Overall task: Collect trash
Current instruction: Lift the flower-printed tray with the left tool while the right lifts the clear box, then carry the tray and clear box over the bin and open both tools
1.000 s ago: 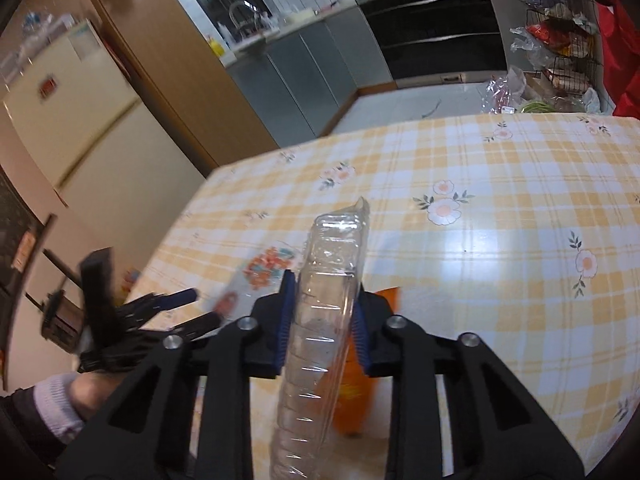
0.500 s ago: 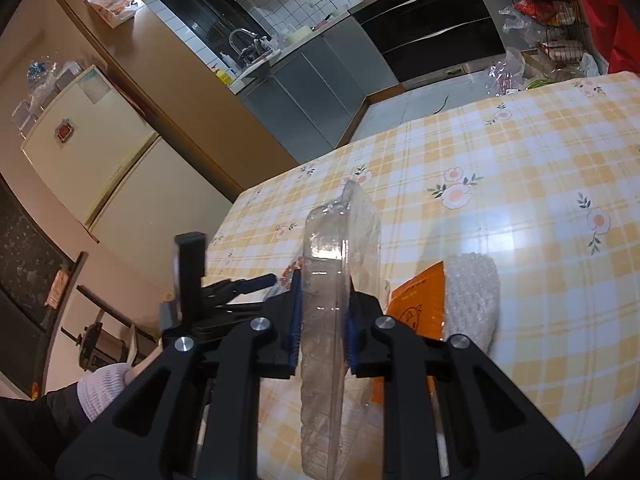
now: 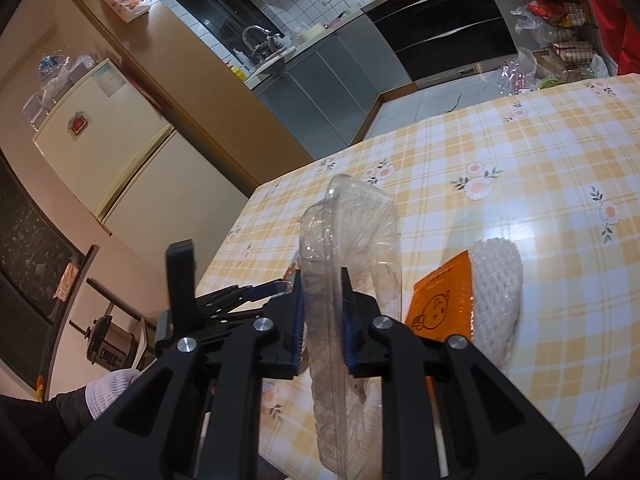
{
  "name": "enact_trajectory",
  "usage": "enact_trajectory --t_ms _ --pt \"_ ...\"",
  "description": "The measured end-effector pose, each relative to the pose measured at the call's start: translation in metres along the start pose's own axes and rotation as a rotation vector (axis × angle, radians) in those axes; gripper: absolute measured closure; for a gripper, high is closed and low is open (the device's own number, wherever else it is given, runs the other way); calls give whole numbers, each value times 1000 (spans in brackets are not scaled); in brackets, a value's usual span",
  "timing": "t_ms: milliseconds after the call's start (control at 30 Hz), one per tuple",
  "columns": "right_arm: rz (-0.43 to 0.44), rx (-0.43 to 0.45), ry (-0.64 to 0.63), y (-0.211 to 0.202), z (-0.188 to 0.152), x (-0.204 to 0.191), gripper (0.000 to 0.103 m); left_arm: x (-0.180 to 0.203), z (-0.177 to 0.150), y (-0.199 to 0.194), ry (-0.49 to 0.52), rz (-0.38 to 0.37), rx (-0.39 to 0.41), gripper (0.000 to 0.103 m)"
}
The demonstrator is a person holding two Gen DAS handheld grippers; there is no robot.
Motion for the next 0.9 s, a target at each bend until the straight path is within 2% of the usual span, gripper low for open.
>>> enact_trajectory --t_ms 233,433,700,900 --pt "25 26 -22 -19 -9 -32 85 8 -15 -64 29 17 84 48" --pt "-17 63 -36 -42 -13 -46 85 22 -24 -111 46 18 145 48" --pt "-63 156 -97 -103 -17 -72 85 58 -43 -160 88 -16 195 48" --pt "-87 198 -116 -148 -43 -87 85 94 -71 -191 114 -67 216 48"
Point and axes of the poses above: each gripper's, at about its wrist camera, not at the fingertips, and y roughly the way its jaws point, x to its right, z to its top, the point moved 9 cm from there along y, roughly the way its jaws point, and after that the axes turned 9 degrees about -x, right-handed, at the moved point
